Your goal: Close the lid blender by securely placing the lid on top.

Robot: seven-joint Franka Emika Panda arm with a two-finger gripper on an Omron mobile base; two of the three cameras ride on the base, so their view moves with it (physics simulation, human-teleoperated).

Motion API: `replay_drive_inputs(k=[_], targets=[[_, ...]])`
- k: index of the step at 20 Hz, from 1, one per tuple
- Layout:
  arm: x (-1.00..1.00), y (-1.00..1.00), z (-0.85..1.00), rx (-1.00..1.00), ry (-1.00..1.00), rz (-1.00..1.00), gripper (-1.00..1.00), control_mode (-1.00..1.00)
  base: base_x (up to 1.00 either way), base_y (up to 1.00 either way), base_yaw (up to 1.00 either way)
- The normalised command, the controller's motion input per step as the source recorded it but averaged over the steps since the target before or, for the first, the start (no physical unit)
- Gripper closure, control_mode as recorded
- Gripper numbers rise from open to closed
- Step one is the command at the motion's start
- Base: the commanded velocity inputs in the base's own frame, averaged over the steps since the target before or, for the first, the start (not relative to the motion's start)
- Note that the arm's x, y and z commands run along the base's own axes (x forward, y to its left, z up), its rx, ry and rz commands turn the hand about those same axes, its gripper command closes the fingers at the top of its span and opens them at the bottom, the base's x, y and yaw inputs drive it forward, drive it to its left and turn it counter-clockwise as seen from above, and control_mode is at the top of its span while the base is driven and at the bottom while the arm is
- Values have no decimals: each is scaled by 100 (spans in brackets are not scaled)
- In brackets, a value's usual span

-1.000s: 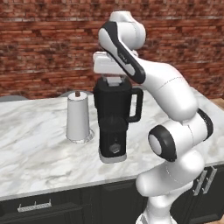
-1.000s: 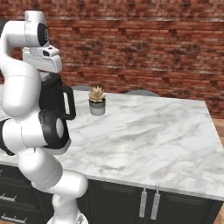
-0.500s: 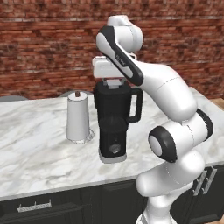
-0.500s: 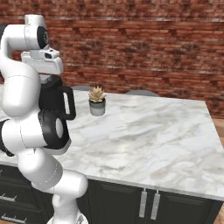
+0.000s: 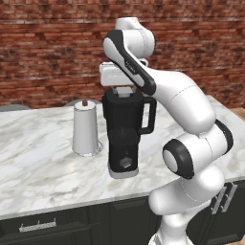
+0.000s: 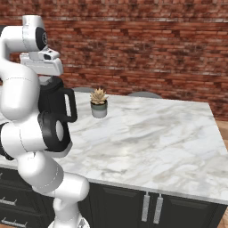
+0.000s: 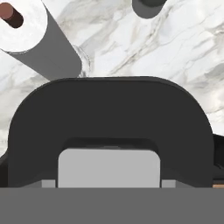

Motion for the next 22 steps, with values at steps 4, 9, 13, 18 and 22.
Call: replay_drive_inputs(k=[4, 9, 13, 18, 22], targets=[[-10, 5, -1, 0, -3, 4, -100, -100, 0, 0, 0], [-24, 0, 4, 0, -6, 2, -100, -100, 0, 0, 0], [-26, 1, 19, 0, -11, 0, -100, -100, 0, 0, 0], [-35, 0, 34, 0, -18, 0, -100, -100, 0, 0, 0], [-52, 0, 30, 0, -21, 0, -100, -100, 0, 0, 0]])
